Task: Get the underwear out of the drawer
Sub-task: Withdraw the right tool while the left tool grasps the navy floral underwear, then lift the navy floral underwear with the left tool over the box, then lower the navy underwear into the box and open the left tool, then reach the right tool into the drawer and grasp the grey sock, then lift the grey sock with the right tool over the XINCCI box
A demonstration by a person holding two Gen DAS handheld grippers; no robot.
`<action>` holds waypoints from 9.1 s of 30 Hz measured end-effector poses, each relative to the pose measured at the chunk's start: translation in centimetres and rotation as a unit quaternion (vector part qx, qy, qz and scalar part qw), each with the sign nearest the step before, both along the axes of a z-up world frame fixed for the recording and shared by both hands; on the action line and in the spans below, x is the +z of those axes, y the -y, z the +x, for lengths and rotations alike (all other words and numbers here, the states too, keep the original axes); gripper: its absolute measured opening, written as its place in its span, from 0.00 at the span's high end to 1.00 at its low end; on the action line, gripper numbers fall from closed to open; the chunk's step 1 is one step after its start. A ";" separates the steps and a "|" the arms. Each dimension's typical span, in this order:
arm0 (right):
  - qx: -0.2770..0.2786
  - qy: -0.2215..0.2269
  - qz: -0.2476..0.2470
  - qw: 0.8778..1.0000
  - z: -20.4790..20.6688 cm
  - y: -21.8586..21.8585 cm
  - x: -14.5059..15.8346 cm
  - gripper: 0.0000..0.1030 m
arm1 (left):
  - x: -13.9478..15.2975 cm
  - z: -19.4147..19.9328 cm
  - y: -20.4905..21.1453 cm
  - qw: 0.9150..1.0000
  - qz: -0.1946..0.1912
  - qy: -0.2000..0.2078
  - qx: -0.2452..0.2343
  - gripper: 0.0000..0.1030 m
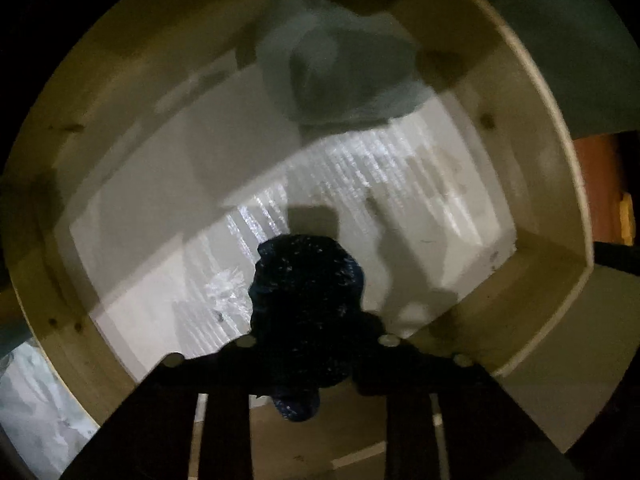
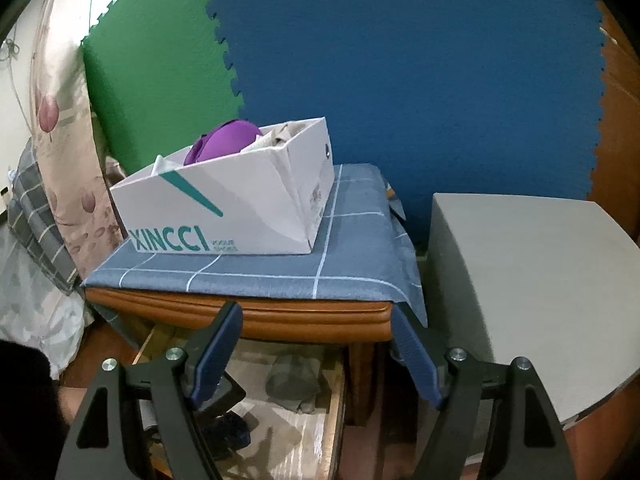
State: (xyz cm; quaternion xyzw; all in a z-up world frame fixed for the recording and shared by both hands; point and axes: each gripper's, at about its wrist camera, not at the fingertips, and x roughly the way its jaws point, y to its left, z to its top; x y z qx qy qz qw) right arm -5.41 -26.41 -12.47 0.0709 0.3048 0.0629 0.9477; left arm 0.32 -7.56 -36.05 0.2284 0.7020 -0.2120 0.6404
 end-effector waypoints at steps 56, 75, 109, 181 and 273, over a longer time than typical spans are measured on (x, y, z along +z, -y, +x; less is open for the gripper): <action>0.173 -0.179 -0.115 0.962 1.4 -10.6 -8.9 0.24 | 34.6 -8.1 -7.1 0.883 -0.138 0.433 0.117 0.84; 0.197 -0.183 -0.120 0.956 0.9 -11.8 -9.0 0.24 | 40.6 -3.8 -9.3 0.856 -0.169 0.463 0.155 0.84; 0.234 -0.190 -0.104 0.948 -0.1 -13.1 -9.3 0.24 | 32.1 16.8 -5.0 0.889 -0.135 0.373 0.229 0.83; 0.359 -0.171 -0.409 0.821 8.2 -16.0 -22.7 0.24 | 21.4 -7.6 -20.4 0.846 -0.261 0.423 0.194 0.01; -0.055 0.005 -0.172 0.983 16.7 -15.8 16.4 0.79 | 15.7 -6.5 -15.5 0.913 -0.163 0.353 0.128 0.01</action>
